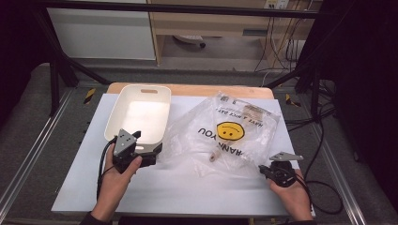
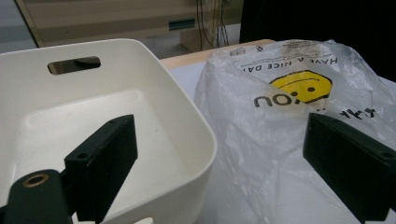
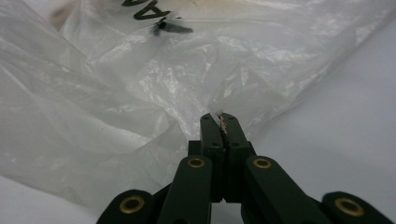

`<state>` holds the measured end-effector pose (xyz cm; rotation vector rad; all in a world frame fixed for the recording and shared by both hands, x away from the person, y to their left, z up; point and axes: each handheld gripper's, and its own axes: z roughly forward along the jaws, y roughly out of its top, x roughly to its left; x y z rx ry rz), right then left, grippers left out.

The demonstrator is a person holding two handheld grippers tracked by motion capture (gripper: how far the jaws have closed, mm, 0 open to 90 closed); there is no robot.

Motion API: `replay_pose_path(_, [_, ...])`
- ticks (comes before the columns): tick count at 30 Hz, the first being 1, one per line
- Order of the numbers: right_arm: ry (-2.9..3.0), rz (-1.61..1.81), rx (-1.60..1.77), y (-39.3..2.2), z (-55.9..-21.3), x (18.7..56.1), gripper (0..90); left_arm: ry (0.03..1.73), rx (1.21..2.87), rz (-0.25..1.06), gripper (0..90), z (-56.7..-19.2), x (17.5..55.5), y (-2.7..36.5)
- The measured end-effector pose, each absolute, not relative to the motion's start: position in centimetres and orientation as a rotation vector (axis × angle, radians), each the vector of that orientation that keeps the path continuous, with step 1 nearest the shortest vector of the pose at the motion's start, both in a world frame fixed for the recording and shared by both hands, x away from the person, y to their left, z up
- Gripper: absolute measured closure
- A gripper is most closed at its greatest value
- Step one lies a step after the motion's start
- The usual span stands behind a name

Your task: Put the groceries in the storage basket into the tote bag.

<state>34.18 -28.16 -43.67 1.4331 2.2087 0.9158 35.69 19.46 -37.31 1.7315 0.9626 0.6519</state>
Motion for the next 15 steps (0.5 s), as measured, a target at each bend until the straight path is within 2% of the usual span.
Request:
replay_pose_path(9, [2.152,0.902,1.467,-31.2,-44.1,34.4,90.0,0.940,1.758,0.634,10.1,-37.5,35.4,18.4])
replay_pose_path(15, [2.114,0.883,1.490,-32.5,-44.3,34.8,90.0,0.895,1.808,0.591,10.1,-38.2,34.8,15.9])
